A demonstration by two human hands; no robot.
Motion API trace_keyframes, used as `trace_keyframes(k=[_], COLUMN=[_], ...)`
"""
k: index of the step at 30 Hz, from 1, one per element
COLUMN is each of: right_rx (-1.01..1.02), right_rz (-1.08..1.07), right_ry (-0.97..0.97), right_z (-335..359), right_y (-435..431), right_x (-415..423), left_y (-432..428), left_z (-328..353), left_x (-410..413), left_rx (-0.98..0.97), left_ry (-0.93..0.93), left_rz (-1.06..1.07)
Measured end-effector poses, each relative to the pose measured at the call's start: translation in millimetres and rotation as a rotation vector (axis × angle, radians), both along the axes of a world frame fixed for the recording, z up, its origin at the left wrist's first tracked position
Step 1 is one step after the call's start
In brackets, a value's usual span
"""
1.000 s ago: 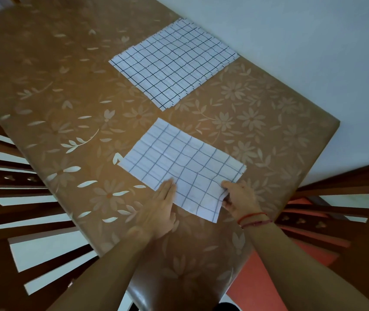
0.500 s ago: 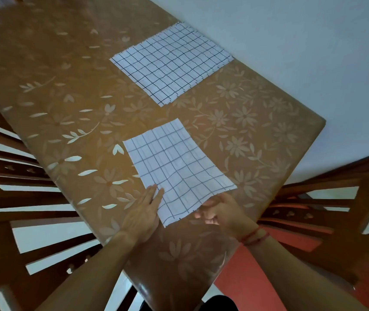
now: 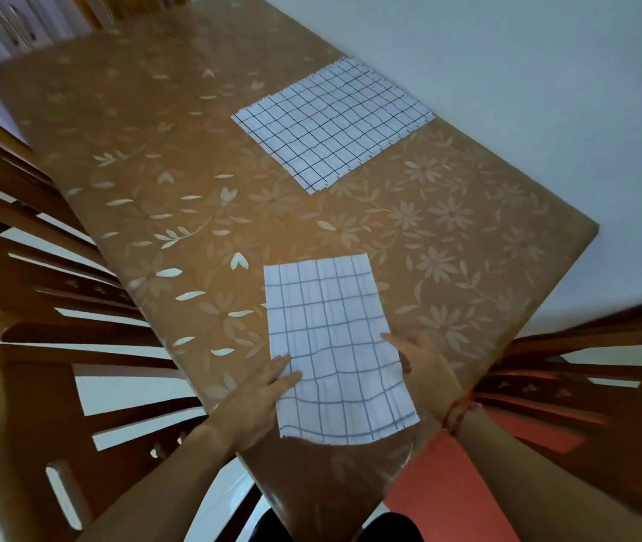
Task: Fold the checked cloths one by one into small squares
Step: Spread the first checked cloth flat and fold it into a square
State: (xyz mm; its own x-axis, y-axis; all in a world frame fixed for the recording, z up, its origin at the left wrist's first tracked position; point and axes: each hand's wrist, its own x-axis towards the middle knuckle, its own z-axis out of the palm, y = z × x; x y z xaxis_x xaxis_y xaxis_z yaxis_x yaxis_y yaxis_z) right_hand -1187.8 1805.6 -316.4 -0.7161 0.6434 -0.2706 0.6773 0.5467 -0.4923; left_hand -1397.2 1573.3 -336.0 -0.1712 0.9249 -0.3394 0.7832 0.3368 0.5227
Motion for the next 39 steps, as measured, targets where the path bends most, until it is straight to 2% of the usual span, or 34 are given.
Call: trace_keyframes(k=[6,10,16,21,30,34,39], right_rx=[0.182,0.128,-0.053,-0.149,-0.142,-0.148,-0.098], right_rz=[0.24,0.122,-0.041,-0.124,-0.155,-0.221,-0.269], right_ry=[-0.023,-0.009,-0.04,-0.039,-0.031,-0.074,-0.1], right_z=[-22.3,-6.3,4.6,1.0,1.4,-5.9,-8.2], right_y=[6.6,-0.1,2.4,13.6,35.6,42.8,48.2], right_x=[8.4,1.1,-3.8,-17.4,-48.9,-59.9,-70.7], left_y=[-8.2,-11.1,-1.5,18.7,52.4,61.1,63.6], left_z=[4.9,2.3,17.6,29.9,26.2,14.0,9.2], left_x=[-6.1,-14.4,-19.4,-21.3,-33.9,-42.1,-44.3], left_rx=[-0.002,0.003,0.088,0.125,0.097,0.022,0.109], left_ry=[-0.051,-0.018,-0.059,-0.093,-0.217,-0.165,-0.11], left_rz=[0.089,0.068,0.168,0.424,0.67,0.741,0.713])
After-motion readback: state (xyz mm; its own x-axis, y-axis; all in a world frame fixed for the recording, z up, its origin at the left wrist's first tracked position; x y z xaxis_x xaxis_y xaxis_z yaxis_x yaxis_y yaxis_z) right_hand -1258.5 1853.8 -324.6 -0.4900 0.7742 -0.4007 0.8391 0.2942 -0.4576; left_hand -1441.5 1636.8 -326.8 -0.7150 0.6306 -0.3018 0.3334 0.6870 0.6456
